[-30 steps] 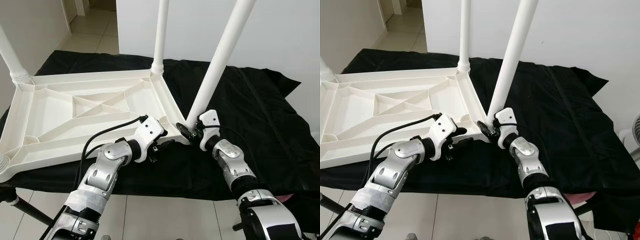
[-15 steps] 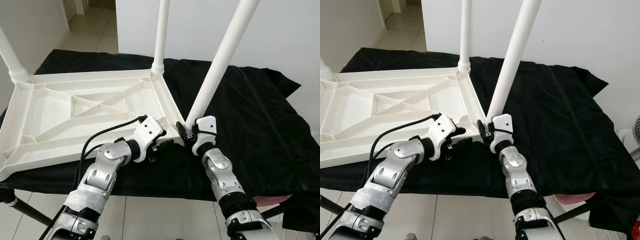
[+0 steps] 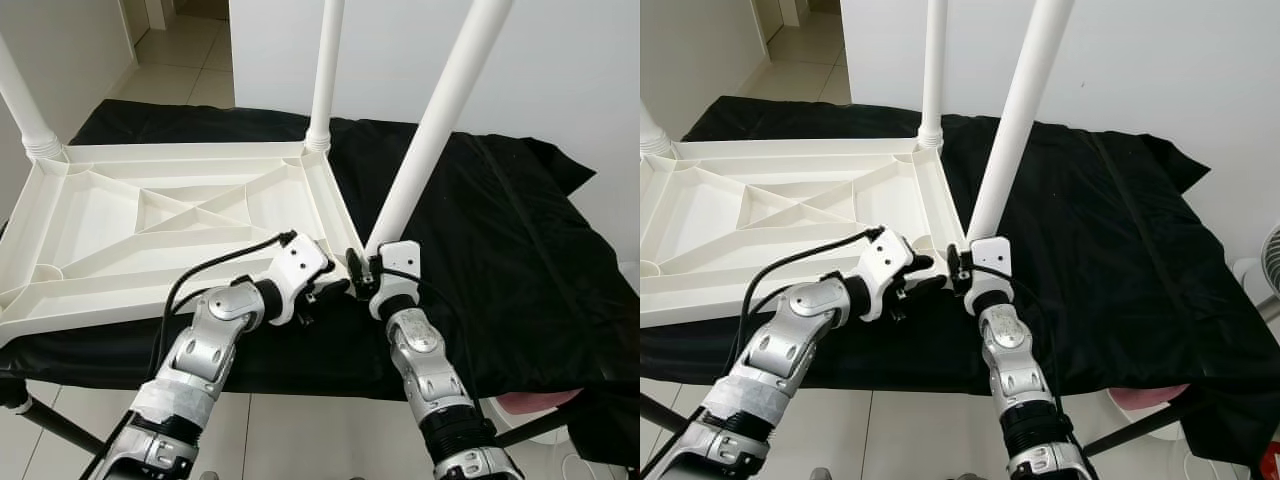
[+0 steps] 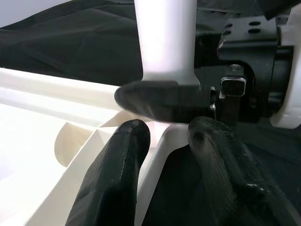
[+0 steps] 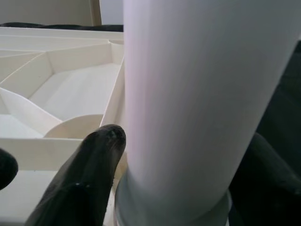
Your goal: Building children table
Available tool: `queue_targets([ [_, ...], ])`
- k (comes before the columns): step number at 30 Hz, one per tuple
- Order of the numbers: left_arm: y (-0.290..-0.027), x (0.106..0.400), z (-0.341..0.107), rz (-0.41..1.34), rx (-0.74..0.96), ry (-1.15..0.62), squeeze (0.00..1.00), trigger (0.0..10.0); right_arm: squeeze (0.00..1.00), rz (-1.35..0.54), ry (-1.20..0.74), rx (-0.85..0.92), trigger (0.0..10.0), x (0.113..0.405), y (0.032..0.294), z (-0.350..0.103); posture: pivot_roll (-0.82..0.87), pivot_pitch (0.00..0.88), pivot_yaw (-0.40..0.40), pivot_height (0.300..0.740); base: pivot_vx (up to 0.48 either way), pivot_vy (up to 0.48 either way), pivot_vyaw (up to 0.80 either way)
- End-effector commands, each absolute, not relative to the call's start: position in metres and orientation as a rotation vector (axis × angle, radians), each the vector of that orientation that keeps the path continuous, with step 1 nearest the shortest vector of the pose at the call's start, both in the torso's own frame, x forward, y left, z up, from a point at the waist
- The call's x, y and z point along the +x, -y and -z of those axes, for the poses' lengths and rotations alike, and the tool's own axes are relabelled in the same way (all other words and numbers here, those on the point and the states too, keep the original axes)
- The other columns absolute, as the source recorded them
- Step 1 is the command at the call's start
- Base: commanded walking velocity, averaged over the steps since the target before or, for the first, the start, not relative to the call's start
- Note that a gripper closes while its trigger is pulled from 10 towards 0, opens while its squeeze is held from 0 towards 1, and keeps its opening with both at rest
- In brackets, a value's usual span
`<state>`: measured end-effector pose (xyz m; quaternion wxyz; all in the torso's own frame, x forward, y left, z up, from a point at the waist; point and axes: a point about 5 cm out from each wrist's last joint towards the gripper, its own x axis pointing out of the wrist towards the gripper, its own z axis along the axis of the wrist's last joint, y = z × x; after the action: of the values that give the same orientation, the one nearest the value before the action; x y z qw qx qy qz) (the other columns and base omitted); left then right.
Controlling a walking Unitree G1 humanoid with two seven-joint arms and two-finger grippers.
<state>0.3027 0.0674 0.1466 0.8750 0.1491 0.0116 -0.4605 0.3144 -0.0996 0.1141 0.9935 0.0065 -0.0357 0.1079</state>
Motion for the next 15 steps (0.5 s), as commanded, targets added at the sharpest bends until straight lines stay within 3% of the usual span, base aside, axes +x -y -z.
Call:
queue_targets([
  [1, -0.070, 0.306, -0.146, 0.870, 0.312, -0.014, 0.00, 10.0, 1.00, -0.223, 0.043, 0.020, 10.0, 0.313, 0.105, -0.110, -0.01, 0.000, -0.076, 0.740, 0.000, 0.000, 0.00],
  [6, -0.070, 0.306, -0.147, 0.868, 0.312, -0.014, 0.00, 10.0, 1.00, -0.290, 0.058, -0.010, 10.0, 0.313, 0.112, -0.114, -0.01, 0.000, -0.076, 0.740, 0.000, 0.000, 0.00],
  [7, -0.071, 0.306, -0.147, 0.867, 0.313, -0.014, 0.00, 10.0, 0.69, -0.310, 0.062, -0.022, 10.0, 0.313, 0.112, -0.115, -0.01, 0.000, -0.077, 0.740, 0.000, 0.000, 0.00],
  [8, -0.071, 0.306, -0.147, 0.867, 0.313, -0.014, 0.00, 10.0, 0.69, -0.310, 0.062, -0.022, 10.0, 0.313, 0.112, -0.115, -0.01, 0.000, -0.077, 0.740, 0.000, 0.000, 0.00],
  [9, -0.071, 0.306, -0.147, 0.867, 0.313, -0.013, 0.00, 10.0, 0.00, -0.322, 0.066, -0.021, 10.0, 0.314, 0.114, -0.117, -0.01, 0.000, -0.077, 0.740, 0.000, 0.000, 0.00],
  [15, -0.072, 0.306, -0.147, 0.868, 0.314, -0.015, 0.00, 10.0, 0.00, -0.435, 0.070, -0.042, 10.0, 0.318, 0.120, -0.120, -0.01, 0.000, -0.074, 0.740, 0.000, 0.000, 0.00],
])
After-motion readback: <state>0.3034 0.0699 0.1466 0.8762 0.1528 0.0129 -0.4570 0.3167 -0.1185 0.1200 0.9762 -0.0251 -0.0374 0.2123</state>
